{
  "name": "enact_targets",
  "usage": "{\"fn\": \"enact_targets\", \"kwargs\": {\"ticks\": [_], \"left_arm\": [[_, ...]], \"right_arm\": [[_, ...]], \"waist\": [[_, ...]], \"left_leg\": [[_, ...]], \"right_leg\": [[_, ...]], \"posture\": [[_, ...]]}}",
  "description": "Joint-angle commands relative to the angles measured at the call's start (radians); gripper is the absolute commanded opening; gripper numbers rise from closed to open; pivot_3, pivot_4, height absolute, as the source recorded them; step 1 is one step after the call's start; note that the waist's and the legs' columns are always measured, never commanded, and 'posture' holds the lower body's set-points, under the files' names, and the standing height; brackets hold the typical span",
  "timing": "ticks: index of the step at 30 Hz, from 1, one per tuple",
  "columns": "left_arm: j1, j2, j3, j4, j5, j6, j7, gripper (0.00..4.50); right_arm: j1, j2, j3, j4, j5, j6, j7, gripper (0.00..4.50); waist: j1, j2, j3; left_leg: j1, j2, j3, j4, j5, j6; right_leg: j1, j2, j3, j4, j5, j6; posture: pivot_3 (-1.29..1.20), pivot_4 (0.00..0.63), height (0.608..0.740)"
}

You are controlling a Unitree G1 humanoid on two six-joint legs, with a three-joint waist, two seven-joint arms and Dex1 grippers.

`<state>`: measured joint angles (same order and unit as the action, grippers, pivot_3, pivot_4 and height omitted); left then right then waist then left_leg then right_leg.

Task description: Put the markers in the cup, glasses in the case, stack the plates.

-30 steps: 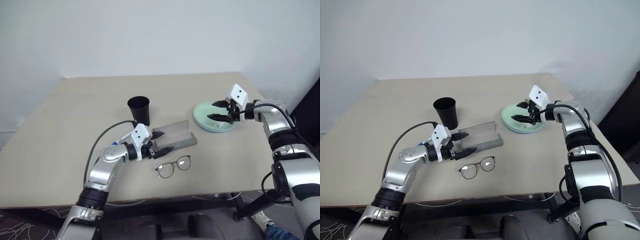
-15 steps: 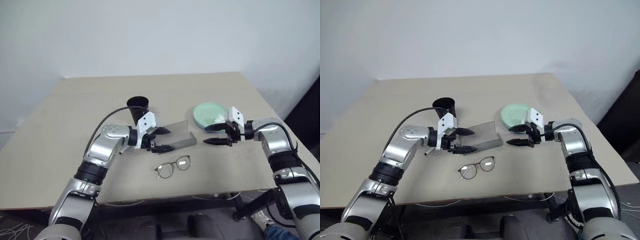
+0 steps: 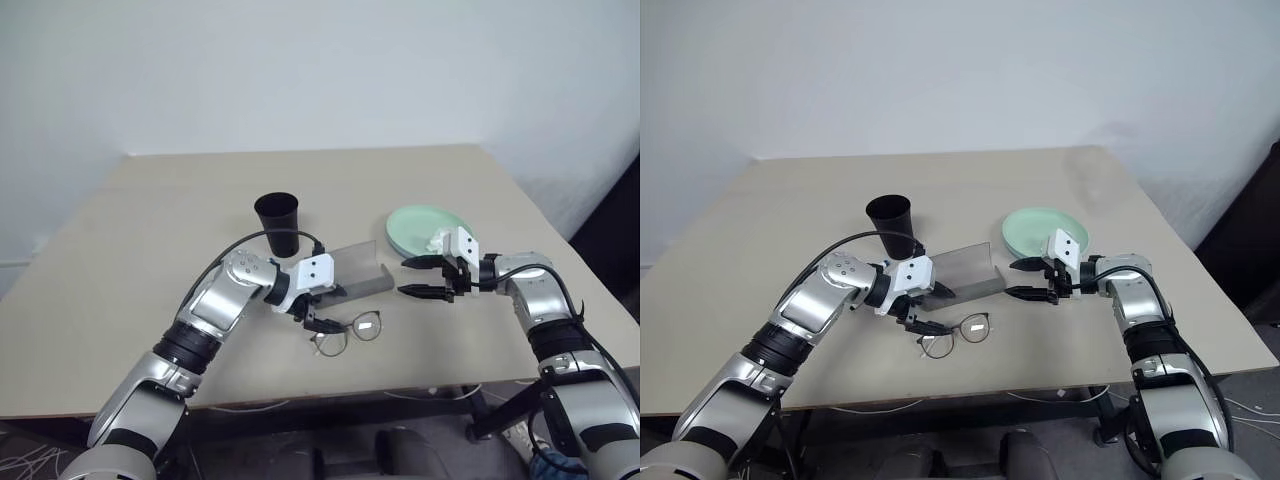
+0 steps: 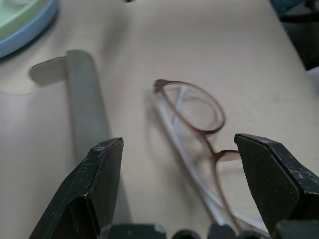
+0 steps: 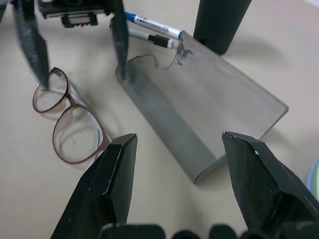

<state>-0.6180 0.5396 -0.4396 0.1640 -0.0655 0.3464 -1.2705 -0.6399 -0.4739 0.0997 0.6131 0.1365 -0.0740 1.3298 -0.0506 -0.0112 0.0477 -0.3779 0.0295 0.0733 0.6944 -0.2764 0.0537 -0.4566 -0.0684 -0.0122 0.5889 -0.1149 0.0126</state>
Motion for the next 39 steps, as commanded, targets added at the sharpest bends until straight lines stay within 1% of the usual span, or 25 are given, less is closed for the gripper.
{"fn": "enact_targets", "kwargs": {"ticks": [1, 7, 17, 22, 23, 24, 26, 29, 31, 39], "left_arm": [[-0.034, -0.005, -0.003, -0.029, 0.003, 0.035, -0.012, 3.81], [-0.055, -0.016, -0.048, 0.013, 0.078, 0.069, 0.022, 3.81], [-0.038, -0.061, -0.035, -0.009, 0.048, 0.180, 0.025, 3.81], [-0.031, -0.065, -0.033, -0.020, 0.040, 0.210, 0.033, 3.81], [-0.029, -0.064, -0.035, -0.021, 0.041, 0.210, 0.036, 3.43], [-0.028, -0.064, -0.035, -0.023, 0.040, 0.212, 0.037, 3.27], [-0.026, -0.061, -0.036, -0.027, 0.042, 0.212, 0.039, 2.62], [-0.025, -0.052, -0.044, -0.030, 0.055, 0.198, 0.041, 1.47], [-0.026, -0.047, -0.048, -0.030, 0.061, 0.190, 0.040, 0.81], [-0.037, -0.045, -0.033, -0.033, 0.041, 0.173, 0.024, 0.81]], "right_arm": [[-0.008, 0.005, -0.012, -0.036, 0.017, -0.023, -0.020, 2.94], [-0.006, 0.014, -0.014, -0.037, 0.016, -0.039, -0.050, 2.94], [0.011, 0.013, -0.010, -0.057, 0.016, -0.041, -0.074, 2.94], [0.013, 0.009, -0.010, -0.057, 0.012, -0.044, -0.079, 2.94], [0.013, 0.009, -0.009, -0.056, 0.012, -0.045, -0.080, 3.00], [0.013, 0.009, -0.009, -0.055, 0.011, -0.046, -0.081, 3.00], [0.011, 0.009, -0.008, -0.053, 0.010, -0.049, -0.083, 3.00], [0.008, 0.010, -0.006, -0.048, 0.008, -0.053, -0.086, 3.00], [0.007, 0.010, -0.005, -0.045, 0.008, -0.055, -0.088, 3.00], [0.002, 0.012, -0.002, -0.031, 0.001, -0.066, -0.105, 3.00]], "waist": [[0.000, 0.000, 0.000], [0.000, 0.000, 0.000], [0.002, 0.000, 0.000], [0.000, 0.000, 0.000], [0.000, 0.000, 0.000], [0.000, 0.000, 0.000], [0.000, 0.000, 0.000], [0.001, 0.000, 0.000], [0.001, 0.000, 0.000], [0.001, 0.000, 0.000]], "left_leg": [[0.000, 0.000, 0.000, 0.000, 0.000, 0.000], [0.000, 0.000, 0.000, 0.000, 0.000, 0.000], [0.000, 0.000, -0.001, 0.001, 0.000, 0.000], [0.000, 0.000, -0.001, 0.001, 0.000, 0.000], [0.000, 0.000, -0.001, 0.001, 0.000, 0.000], [0.000, 0.000, -0.001, 0.001, 0.000, 0.000], [0.000, 0.000, -0.001, 0.001, 0.000, 0.000], [0.000, 0.000, -0.001, 0.001, 0.000, 0.000], [0.000, 0.000, -0.001, 0.001, 0.000, 0.000], [0.001, 0.000, -0.001, 0.001, 0.000, 0.000]], "right_leg": [[0.000, 0.000, 0.000, 0.000, 0.000, 0.000], [0.000, 0.000, 0.000, 0.000, 0.000, 0.000], [0.000, 0.000, 0.000, 0.000, 0.000, 0.000], [0.000, 0.000, 0.001, 0.000, 0.000, 0.000], [0.000, 0.000, 0.001, 0.000, 0.000, 0.000], [0.000, 0.000, 0.001, 0.000, 0.000, 0.000], [0.000, 0.000, 0.001, 0.000, 0.000, 0.000], [0.000, 0.000, 0.001, 0.000, 0.000, 0.000], [0.001, 0.000, 0.001, 0.000, 0.000, 0.000], [0.001, 0.000, 0.001, 0.000, 0.000, 0.000]], "posture": [[0.00, 0.000, 0.732], [0.00, 0.000, 0.732], [0.00, 0.000, 0.732], [0.00, 0.000, 0.732], [0.00, 0.000, 0.732], [0.00, 0.000, 0.732], [0.00, 0.000, 0.732], [0.00, 0.000, 0.732], [0.00, 0.000, 0.732], [0.00, 0.000, 0.732]]}}
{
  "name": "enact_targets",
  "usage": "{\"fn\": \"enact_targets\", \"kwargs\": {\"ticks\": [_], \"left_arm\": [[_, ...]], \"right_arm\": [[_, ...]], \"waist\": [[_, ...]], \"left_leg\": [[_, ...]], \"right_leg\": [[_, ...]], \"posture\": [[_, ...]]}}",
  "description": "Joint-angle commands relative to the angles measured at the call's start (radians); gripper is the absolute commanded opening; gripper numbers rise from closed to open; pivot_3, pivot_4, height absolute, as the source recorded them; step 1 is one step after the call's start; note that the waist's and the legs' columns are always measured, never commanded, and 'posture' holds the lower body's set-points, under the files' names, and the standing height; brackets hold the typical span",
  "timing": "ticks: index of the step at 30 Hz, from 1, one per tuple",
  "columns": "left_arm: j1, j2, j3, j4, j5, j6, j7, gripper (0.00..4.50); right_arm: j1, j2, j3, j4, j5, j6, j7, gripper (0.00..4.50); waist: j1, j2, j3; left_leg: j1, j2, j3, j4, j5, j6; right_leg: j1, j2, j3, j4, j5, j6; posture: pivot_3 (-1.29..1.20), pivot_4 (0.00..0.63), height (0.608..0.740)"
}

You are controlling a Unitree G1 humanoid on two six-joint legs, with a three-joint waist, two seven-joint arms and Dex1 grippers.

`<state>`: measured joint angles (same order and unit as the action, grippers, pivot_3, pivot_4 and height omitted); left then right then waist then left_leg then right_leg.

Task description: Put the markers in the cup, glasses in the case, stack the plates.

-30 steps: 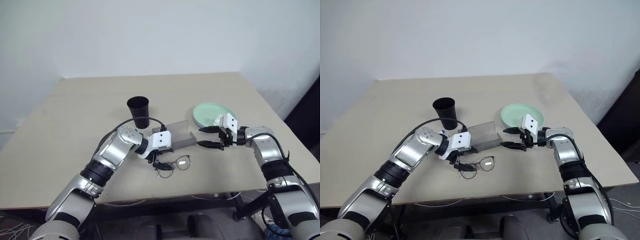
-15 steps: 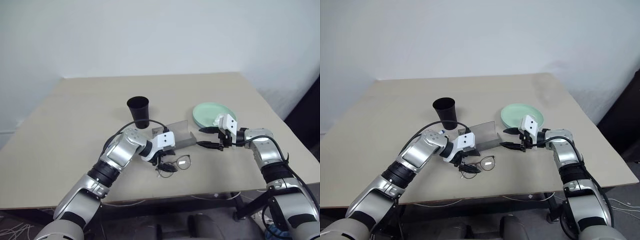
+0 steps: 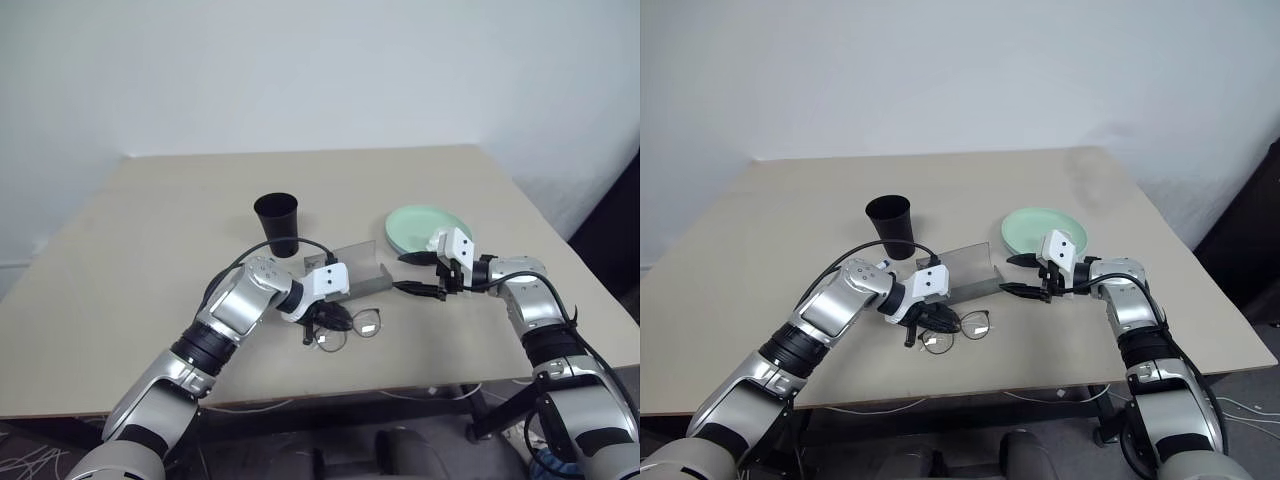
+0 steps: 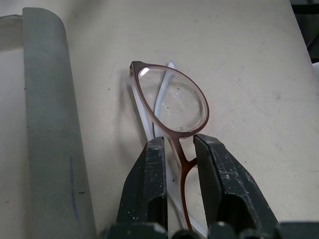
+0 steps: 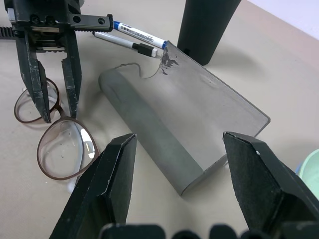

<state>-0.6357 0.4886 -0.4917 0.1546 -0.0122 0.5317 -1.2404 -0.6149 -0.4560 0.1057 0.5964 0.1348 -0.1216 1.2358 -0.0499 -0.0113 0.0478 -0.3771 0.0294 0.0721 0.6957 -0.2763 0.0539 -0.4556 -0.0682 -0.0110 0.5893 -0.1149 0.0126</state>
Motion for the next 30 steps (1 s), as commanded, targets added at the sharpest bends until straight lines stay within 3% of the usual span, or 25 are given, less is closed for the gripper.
{"fn": "enact_targets", "kwargs": {"ticks": [1, 2, 5, 14, 20, 25, 30], "left_arm": [[-0.020, 0.006, 0.021, -0.024, -0.015, -0.013, -0.008, 0.81], [-0.023, 0.007, 0.024, -0.025, -0.019, -0.014, -0.011, 0.81], [-0.033, 0.010, 0.038, -0.033, -0.032, -0.022, -0.021, 0.02], [-0.053, 0.016, 0.081, -0.063, -0.080, -0.026, -0.038, 0.02], [-0.144, 0.007, 0.143, -0.009, -0.099, -0.051, -0.003, 0.02], [-0.248, -0.002, 0.184, 0.088, -0.083, -0.110, 0.030, 0.02], [-0.354, -0.015, 0.153, 0.304, 0.022, -0.225, 0.130, 0.02]], "right_arm": [[-0.023, -0.006, -0.007, -0.013, 0.002, -0.019, -0.012, 3.00], [-0.023, -0.006, -0.007, -0.012, 0.001, -0.020, -0.015, 3.00], [-0.024, -0.006, -0.007, -0.010, 0.001, -0.021, -0.021, 3.00], [-0.030, -0.006, -0.009, 0.002, 0.003, -0.028, -0.031, 3.00], [-0.043, -0.012, -0.011, 0.025, -0.002, -0.037, -0.038, 3.00], [-0.082, -0.019, -0.013, 0.103, -0.033, -0.072, -0.078, 3.00], [-0.083, -0.025, -0.010, 0.122, -0.034, -0.086, -0.062, 3.00]], "waist": [[0.000, 0.000, 0.000], [0.000, 0.000, 0.000], [0.000, 0.000, 0.000], [0.001, 0.000, 0.000], [0.001, 0.000, 0.000], [-0.001, 0.000, 0.000], [-0.001, 0.000, 0.000]], "left_leg": [[0.000, 0.000, 0.000, 0.000, 0.000, 0.000], [0.000, 0.000, 0.000, 0.000, 0.000, 0.000], [0.000, 0.000, 0.000, 0.000, 0.000, 0.000], [0.000, 0.000, 0.000, 0.000, 0.000, 0.000], [-0.001, 0.000, 0.000, 0.001, 0.000, 0.000], [0.000, 0.000, 0.001, 0.001, 0.000, 0.000], [0.000, 0.000, 0.000, 0.001, 0.000, 0.000]], "right_leg": [[0.000, 0.000, 0.000, 0.000, 0.000, 0.000], [0.000, 0.000, 0.000, 0.000, 0.000, 0.000], [0.000, 0.000, 0.000, 0.000, 0.000, 0.000], [0.000, 0.000, 0.000, 0.000, 0.000, 0.000], [0.000, 0.000, 0.000, 0.000, 0.000, 0.000], [0.001, 0.000, 0.000, 0.000, 0.000, 0.000], [0.001, 0.001, 0.000, 0.000, 0.000, 0.000]], "posture": [[0.00, 0.000, 0.732], [0.00, 0.000, 0.732], [0.00, 0.000, 0.732], [0.00, 0.000, 0.732], [0.00, 0.000, 0.732], [0.00, 0.000, 0.732], [0.00, 0.000, 0.732]]}}
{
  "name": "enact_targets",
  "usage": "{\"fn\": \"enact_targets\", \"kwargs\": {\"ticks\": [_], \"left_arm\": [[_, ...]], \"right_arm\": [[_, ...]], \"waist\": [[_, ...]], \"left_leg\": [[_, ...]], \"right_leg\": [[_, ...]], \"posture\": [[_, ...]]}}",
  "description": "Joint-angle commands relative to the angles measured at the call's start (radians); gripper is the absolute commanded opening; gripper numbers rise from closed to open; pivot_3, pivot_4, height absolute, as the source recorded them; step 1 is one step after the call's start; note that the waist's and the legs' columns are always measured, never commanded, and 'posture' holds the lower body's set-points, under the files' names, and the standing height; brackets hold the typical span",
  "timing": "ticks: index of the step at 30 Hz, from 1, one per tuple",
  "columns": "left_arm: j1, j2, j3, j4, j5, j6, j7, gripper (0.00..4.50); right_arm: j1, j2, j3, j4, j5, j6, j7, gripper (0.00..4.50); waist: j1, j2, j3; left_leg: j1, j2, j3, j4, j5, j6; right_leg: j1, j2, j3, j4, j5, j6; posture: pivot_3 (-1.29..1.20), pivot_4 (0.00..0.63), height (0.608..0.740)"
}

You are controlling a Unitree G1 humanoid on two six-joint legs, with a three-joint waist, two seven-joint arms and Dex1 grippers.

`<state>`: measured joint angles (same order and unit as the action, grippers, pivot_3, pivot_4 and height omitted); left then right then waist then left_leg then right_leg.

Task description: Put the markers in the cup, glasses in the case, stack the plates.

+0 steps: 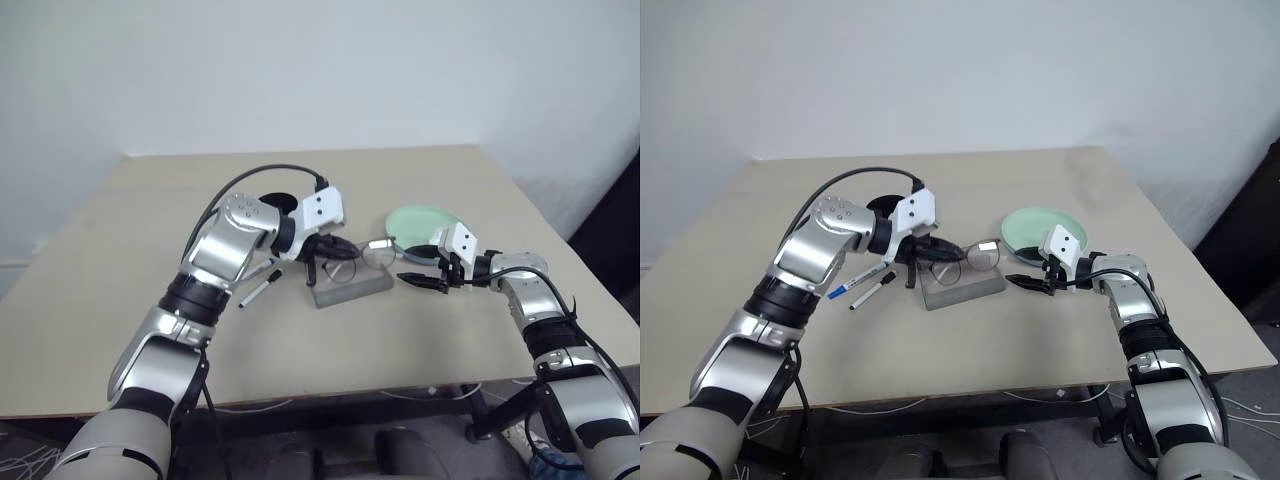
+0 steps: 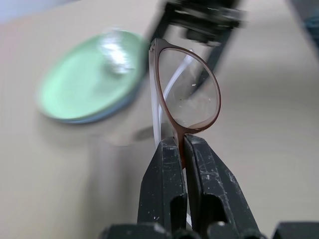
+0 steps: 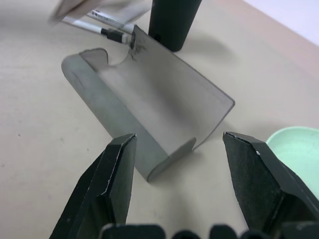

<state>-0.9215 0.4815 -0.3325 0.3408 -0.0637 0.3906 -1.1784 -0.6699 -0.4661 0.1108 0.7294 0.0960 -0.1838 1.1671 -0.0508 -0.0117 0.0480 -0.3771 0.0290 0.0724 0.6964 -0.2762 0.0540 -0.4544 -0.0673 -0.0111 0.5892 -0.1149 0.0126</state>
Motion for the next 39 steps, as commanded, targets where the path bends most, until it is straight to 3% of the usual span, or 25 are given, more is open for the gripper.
{"fn": "enact_targets", "kwargs": {"ticks": [1, 8, 17, 26, 39], "left_arm": [[-0.085, -0.016, -0.023, 0.172, 0.107, -0.119, 0.092, 0.02], [-0.107, -0.093, -0.117, 0.388, 0.250, -0.304, 0.146, 0.02], [-0.122, -0.172, -0.132, 0.528, 0.335, -0.382, 0.207, 0.02], [-0.109, -0.191, -0.105, 0.501, 0.312, -0.362, 0.148, 0.02], [-0.141, -0.147, -0.025, 0.359, 0.269, -0.296, 0.115, 0.02]], "right_arm": [[-0.027, -0.016, -0.015, -0.012, 0.006, -0.024, 0.009, 3.00], [-0.014, -0.019, -0.005, -0.028, 0.003, -0.016, 0.029, 3.00], [0.000, -0.022, -0.007, -0.049, 0.007, -0.008, 0.027, 3.00], [-0.006, -0.019, -0.006, -0.038, 0.006, -0.015, 0.020, 3.00], [-0.006, -0.012, -0.006, -0.035, 0.008, -0.021, 0.015, 3.00]], "waist": [[0.000, 0.000, 0.000], [0.002, 0.000, 0.000], [0.002, -0.001, 0.000], [0.002, -0.001, 0.000], [0.000, -0.001, 0.000]], "left_leg": [[0.000, 0.000, 0.000, 0.000, 0.000, 0.000], [-0.001, -0.001, 0.000, 0.000, 0.000, 0.000], [-0.001, -0.001, 0.000, 0.000, 0.000, 0.000], [0.000, -0.001, 0.000, 0.000, 0.000, 0.000], [-0.001, -0.001, -0.001, 0.000, 0.000, 0.000]], "right_leg": [[0.000, 0.000, 0.000, 0.000, 0.000, 0.000], [0.000, 0.000, 0.000, 0.000, 0.000, 0.000], [0.000, -0.001, 0.000, 0.000, 0.000, 0.000], [0.000, -0.001, 0.000, 0.000, 0.000, 0.000], [0.000, 0.000, 0.000, 0.000, 0.000, 0.000]], "posture": [[0.00, 0.000, 0.732], [0.00, 0.000, 0.732], [0.00, 0.000, 0.732], [0.00, 0.000, 0.732], [0.00, 0.000, 0.732]]}}
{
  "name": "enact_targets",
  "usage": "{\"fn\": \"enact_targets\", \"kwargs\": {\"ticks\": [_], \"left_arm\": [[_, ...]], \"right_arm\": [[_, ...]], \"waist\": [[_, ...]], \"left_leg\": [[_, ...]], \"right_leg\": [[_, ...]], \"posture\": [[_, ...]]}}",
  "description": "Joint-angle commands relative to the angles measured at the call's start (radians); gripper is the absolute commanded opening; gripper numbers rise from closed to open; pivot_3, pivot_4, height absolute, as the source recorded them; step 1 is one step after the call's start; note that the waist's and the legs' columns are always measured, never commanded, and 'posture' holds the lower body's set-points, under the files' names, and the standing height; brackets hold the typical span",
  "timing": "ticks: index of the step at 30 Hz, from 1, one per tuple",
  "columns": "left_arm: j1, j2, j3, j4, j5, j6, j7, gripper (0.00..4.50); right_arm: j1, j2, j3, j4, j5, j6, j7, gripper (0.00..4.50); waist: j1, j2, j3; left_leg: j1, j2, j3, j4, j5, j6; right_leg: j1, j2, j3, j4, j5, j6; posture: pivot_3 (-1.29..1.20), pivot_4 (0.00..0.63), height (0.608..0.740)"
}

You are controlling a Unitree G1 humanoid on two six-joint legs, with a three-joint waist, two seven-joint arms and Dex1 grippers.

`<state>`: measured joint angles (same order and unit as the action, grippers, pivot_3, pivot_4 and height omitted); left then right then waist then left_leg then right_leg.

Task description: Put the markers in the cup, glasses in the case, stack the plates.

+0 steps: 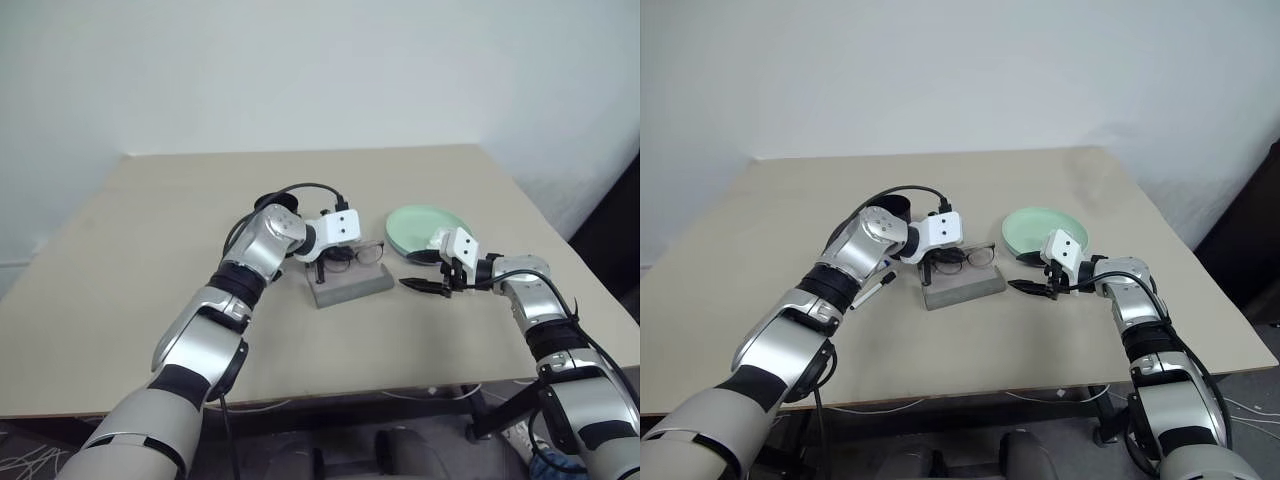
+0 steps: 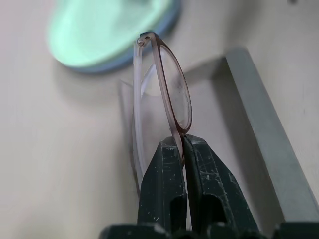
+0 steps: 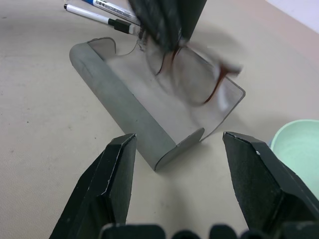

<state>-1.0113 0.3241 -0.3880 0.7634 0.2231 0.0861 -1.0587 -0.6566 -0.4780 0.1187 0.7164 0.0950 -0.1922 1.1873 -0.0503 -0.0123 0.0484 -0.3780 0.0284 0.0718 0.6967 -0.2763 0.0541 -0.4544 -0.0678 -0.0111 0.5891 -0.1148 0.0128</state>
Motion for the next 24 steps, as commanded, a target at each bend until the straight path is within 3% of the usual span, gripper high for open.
{"fn": "enact_targets", "kwargs": {"ticks": [1, 10, 24], "left_arm": [[-0.056, 0.011, 0.034, -0.081, -0.021, 0.018, -0.010, 0.02], [0.006, 0.001, 0.007, -0.272, -0.048, 0.135, -0.096, 0.02], [0.033, 0.004, -0.083, -0.072, 0.076, 0.044, 0.014, 0.02]], "right_arm": [[-0.019, 0.000, -0.014, -0.021, 0.009, -0.013, -0.005, 3.00], [-0.017, 0.003, -0.014, -0.021, 0.009, -0.015, -0.009, 3.00], [-0.003, 0.002, -0.014, -0.038, 0.014, -0.008, -0.008, 3.00]], "waist": [[0.000, 0.000, 0.000], [0.001, 0.000, 0.000], [0.000, 0.000, 0.000]], "left_leg": [[0.000, 0.000, 0.000, 0.000, 0.000, 0.000], [0.000, 0.000, 0.000, 0.000, 0.000, 0.000], [0.000, 0.000, 0.000, 0.000, 0.001, 0.001]], "right_leg": [[0.000, 0.000, 0.000, 0.000, 0.000, 0.000], [0.000, 0.000, 0.000, 0.000, 0.000, 0.000], [0.000, 0.000, 0.001, 0.000, 0.000, 0.000]], "posture": [[0.00, 0.000, 0.732], [0.00, 0.000, 0.732], [0.00, 0.000, 0.732]]}}
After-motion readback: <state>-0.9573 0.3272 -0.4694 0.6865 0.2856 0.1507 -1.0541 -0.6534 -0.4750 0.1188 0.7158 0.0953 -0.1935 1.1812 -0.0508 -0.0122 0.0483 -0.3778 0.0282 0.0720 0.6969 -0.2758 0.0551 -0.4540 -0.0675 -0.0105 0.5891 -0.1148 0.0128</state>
